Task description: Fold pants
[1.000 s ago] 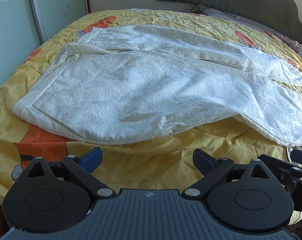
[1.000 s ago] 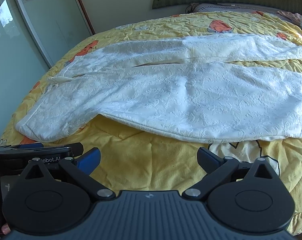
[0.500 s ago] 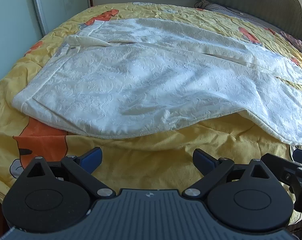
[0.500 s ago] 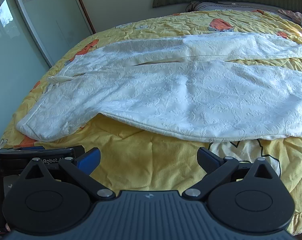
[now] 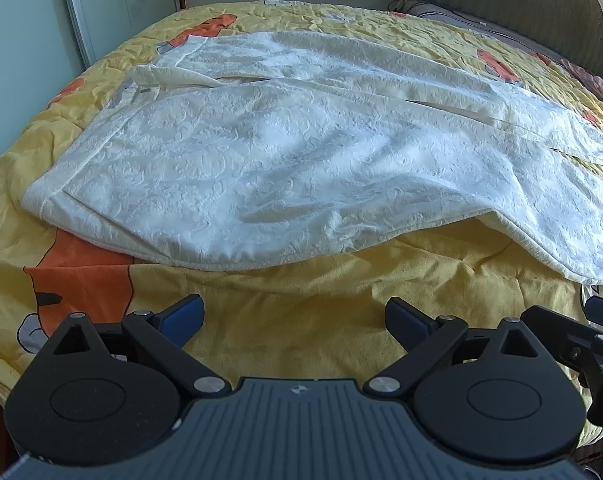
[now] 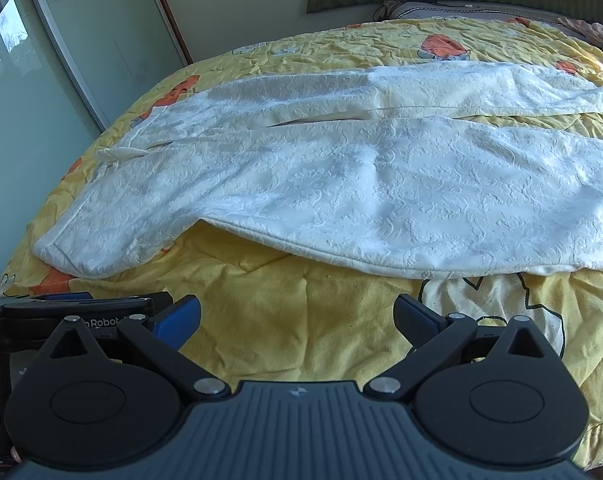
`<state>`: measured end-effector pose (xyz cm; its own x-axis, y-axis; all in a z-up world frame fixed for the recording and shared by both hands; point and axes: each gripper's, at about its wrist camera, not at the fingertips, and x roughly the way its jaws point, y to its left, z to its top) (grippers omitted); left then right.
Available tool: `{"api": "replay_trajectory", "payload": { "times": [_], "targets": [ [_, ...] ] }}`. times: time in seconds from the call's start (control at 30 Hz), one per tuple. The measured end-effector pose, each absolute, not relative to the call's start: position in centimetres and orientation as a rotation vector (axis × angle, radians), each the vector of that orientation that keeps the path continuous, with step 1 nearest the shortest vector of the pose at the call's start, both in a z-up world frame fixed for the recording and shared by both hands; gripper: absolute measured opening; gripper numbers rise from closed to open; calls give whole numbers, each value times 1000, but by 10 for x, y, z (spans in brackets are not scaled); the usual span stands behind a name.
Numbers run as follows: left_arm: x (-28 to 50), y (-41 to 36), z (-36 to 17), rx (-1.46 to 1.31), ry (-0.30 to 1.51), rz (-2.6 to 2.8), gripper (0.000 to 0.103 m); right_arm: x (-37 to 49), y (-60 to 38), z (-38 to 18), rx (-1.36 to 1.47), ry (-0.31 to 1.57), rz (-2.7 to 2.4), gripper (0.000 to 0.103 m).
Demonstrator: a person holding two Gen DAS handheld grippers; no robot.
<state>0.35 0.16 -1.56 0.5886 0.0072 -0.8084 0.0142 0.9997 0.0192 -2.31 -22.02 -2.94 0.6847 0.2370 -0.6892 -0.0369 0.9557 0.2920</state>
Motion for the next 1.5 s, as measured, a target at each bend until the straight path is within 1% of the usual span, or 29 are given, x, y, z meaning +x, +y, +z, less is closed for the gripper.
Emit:
{"api": "replay_trajectory", "payload": {
  "times": [0.37,0.53,0.63,0.77,0.83,0.9,1.0,1.27,1.37,1.43,1.5],
  "targets": [
    [2,1,-17,38,943,-6,99,-24,-219,-31,265,807,161,103],
    [-1,0,-10,63,900,-39,98,-23,-219,-24,259,783,206,103],
    [-2,5,6,65,812,-36,99,-16,-223,-2,239,687,298,103],
    [14,15,25,68,761,-5,99,12,-225,28,130,484,404,103],
    [28,25,30,46,755,22,99,40,-222,35,46,402,485,103],
    [42,36,33,19,762,39,99,79,-214,38,-35,403,507,103],
    [63,50,35,-4,765,69,99,147,-208,38,-71,465,573,103],
    [115,77,29,-33,798,152,99,341,-198,18,115,669,666,103],
    [130,82,23,-40,823,164,99,396,-183,3,94,719,641,102],
    [138,83,19,-35,837,173,99,421,-172,-8,52,745,635,96],
    [148,85,17,-21,851,175,99,438,-160,-21,36,796,627,77]
  ]
}}
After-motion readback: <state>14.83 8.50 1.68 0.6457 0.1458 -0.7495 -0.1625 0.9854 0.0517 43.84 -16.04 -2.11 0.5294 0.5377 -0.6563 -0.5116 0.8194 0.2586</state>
